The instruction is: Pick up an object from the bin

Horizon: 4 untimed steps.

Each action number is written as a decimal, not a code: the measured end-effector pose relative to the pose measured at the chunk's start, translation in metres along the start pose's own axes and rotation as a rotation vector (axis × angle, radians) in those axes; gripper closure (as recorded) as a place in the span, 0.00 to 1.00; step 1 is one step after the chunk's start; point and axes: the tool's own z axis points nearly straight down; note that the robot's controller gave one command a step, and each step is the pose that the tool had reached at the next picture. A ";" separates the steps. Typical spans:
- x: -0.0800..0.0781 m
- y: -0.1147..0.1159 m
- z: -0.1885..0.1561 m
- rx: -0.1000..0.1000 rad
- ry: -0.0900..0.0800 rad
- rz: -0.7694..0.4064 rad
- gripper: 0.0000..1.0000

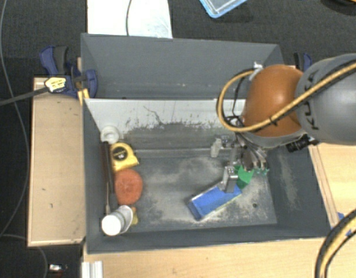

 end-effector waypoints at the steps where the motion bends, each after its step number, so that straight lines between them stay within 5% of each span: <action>1: -0.001 0.000 -0.005 0.000 -0.007 0.000 0.00; 2: 0.012 -0.004 0.021 -0.001 -0.014 0.103 0.00; 3: 0.052 -0.025 0.059 -0.002 -0.013 0.142 0.00; 4: 0.074 -0.016 0.064 -0.001 -0.008 -0.259 1.00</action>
Offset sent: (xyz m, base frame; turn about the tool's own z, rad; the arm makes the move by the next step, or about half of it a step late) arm -0.0300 -0.0093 -0.0527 0.2012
